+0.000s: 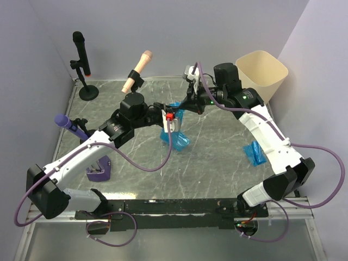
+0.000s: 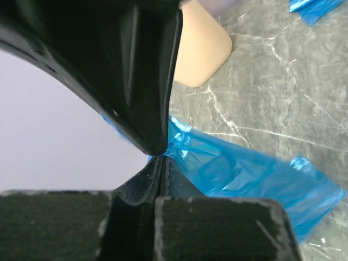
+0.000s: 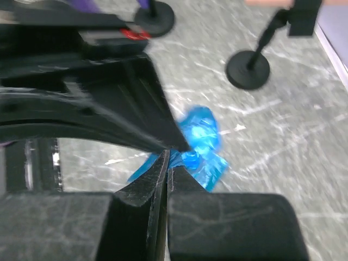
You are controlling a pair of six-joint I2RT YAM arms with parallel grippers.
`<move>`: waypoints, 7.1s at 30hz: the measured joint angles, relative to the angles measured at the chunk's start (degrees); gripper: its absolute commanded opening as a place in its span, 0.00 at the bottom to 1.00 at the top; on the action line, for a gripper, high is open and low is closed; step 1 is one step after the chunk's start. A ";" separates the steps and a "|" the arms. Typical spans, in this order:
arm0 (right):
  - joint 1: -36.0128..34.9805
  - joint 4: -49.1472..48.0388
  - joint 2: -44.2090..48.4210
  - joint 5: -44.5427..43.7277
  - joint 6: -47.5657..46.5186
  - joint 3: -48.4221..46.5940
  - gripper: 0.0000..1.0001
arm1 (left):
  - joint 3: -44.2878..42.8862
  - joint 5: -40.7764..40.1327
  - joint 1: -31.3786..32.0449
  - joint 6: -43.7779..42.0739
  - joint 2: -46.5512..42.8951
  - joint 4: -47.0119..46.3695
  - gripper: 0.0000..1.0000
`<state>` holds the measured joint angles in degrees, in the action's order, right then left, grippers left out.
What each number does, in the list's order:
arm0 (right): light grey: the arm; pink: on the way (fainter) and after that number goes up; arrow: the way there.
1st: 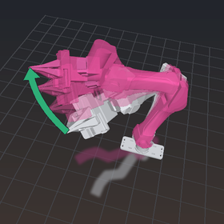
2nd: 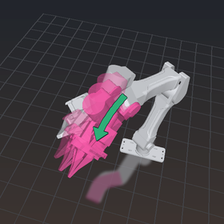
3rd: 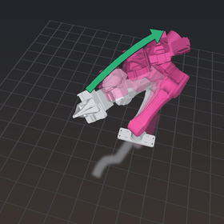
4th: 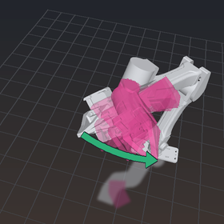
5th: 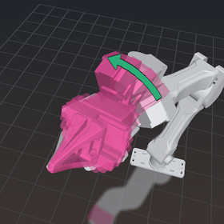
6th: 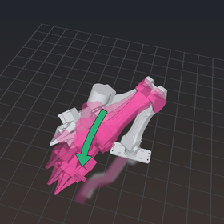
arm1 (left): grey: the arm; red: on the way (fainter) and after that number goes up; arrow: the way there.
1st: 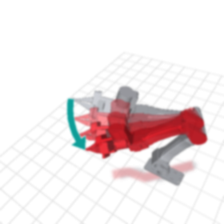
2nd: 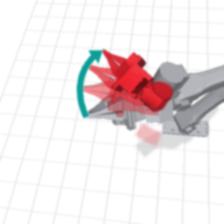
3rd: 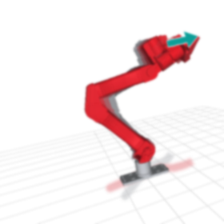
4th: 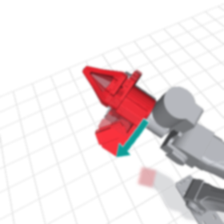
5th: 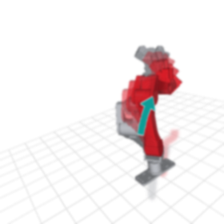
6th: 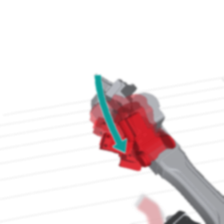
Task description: Put the trash bags into the trash bin
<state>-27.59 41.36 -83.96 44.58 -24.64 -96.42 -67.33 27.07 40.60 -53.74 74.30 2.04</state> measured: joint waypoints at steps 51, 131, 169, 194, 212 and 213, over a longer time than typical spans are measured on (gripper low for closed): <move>0.92 -3.72 -2.99 -1.42 3.15 -2.95 0.00 | -3.30 0.44 -0.98 2.82 1.07 2.84 0.01; -4.50 1.55 -3.87 -7.65 -9.31 -6.23 0.39 | -21.59 37.18 -15.63 33.90 12.81 23.78 0.01; -5.60 -0.92 -0.66 -4.92 -6.47 -1.53 0.37 | -13.46 42.03 -18.88 65.72 11.67 -1.53 0.14; -6.64 0.76 2.16 -8.33 -9.99 0.15 0.00 | -18.23 43.63 -21.51 57.29 11.78 10.38 0.44; -5.46 2.38 -1.27 -3.56 -9.01 -3.76 0.06 | -20.13 46.23 -17.97 54.95 14.62 8.28 0.36; -5.46 2.27 -1.68 -3.56 -8.81 -4.04 0.07 | -20.13 46.38 -17.70 54.93 14.60 8.11 0.34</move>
<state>-33.06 43.64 -85.65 41.01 -33.45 -100.47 -87.46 73.45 22.90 1.19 88.90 10.15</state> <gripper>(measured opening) 0.042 0.383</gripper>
